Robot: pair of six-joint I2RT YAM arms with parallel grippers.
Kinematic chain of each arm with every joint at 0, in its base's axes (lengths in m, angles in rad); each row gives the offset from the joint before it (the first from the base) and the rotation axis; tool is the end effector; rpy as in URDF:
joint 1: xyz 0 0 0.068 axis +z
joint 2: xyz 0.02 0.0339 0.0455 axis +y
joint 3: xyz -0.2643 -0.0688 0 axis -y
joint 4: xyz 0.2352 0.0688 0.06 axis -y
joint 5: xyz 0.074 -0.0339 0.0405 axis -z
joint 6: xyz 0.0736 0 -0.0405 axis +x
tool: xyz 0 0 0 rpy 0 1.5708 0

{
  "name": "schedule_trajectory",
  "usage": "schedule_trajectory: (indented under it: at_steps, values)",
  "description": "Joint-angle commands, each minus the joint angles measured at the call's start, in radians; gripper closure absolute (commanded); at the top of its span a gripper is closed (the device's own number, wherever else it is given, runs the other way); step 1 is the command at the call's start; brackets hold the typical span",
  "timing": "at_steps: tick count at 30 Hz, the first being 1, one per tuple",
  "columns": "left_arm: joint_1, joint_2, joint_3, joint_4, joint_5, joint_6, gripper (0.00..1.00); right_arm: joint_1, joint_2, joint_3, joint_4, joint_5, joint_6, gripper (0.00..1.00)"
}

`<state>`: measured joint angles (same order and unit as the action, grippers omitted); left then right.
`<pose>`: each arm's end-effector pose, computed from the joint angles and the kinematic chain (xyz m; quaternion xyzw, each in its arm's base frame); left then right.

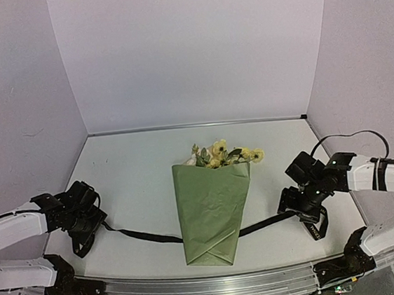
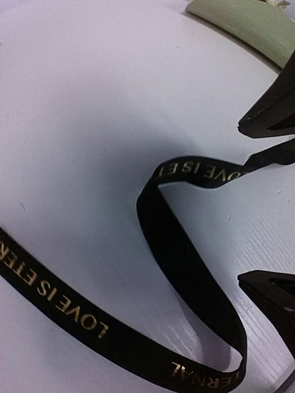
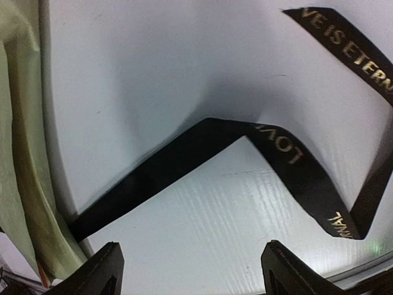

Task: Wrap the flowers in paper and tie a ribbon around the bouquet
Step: Adjust the ribbon at the center of the board.

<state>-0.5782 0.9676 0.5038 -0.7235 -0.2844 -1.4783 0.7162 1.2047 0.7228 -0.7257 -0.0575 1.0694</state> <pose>0.1464 -0.0709 0.1455 -0.4470 0.8633 -0.0897 0.2165 0.1586 0.1437 0.1666 0.1676 0.9688 0.1583 0.0912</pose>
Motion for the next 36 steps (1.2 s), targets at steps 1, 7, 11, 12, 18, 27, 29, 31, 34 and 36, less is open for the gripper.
schedule_trajectory:
  at_steps: [1, 7, 11, 12, 18, 27, 29, 31, 34, 36]
  values:
    - [0.067, 0.009, -0.033, 0.076, 0.027, -0.066, 0.23, -0.008, -0.075, -0.057, -0.012, 0.135, 0.018, 0.19]
    - [0.125, 0.027, -0.034, 0.097, 0.011, -0.067, 0.19, -0.021, -0.149, -0.128, -0.046, 0.205, 0.012, 0.15]
    - [0.156, 0.033, -0.048, 0.154, 0.017, -0.037, 0.18, -0.044, -0.189, -0.169, -0.048, 0.211, 0.002, 0.13]
    - [0.159, 0.049, -0.039, 0.152, 0.006, -0.014, 0.19, -0.048, -0.195, -0.165, -0.063, 0.215, -0.020, 0.13]
    - [0.160, 0.123, 0.043, 0.044, -0.097, 0.096, 0.15, -0.079, -0.193, -0.149, -0.165, 0.263, -0.128, 0.13]
    - [0.165, 0.074, -0.019, 0.157, -0.082, 0.256, 0.15, -0.092, -0.043, -0.133, -0.060, 0.163, -0.342, 0.20]
    - [0.167, 0.075, -0.025, 0.164, -0.073, 0.272, 0.15, -0.092, 0.012, -0.122, -0.048, 0.152, -0.365, 0.23]
    - [0.170, 0.076, -0.030, 0.164, -0.067, 0.278, 0.15, -0.094, 0.047, -0.123, -0.029, 0.151, -0.371, 0.24]
    - [0.175, 0.071, -0.043, 0.177, -0.053, 0.288, 0.15, -0.099, 0.096, -0.127, -0.011, 0.153, -0.367, 0.29]
    - [0.178, 0.073, -0.046, 0.181, -0.047, 0.296, 0.15, -0.102, 0.117, -0.124, -0.003, 0.153, -0.366, 0.39]
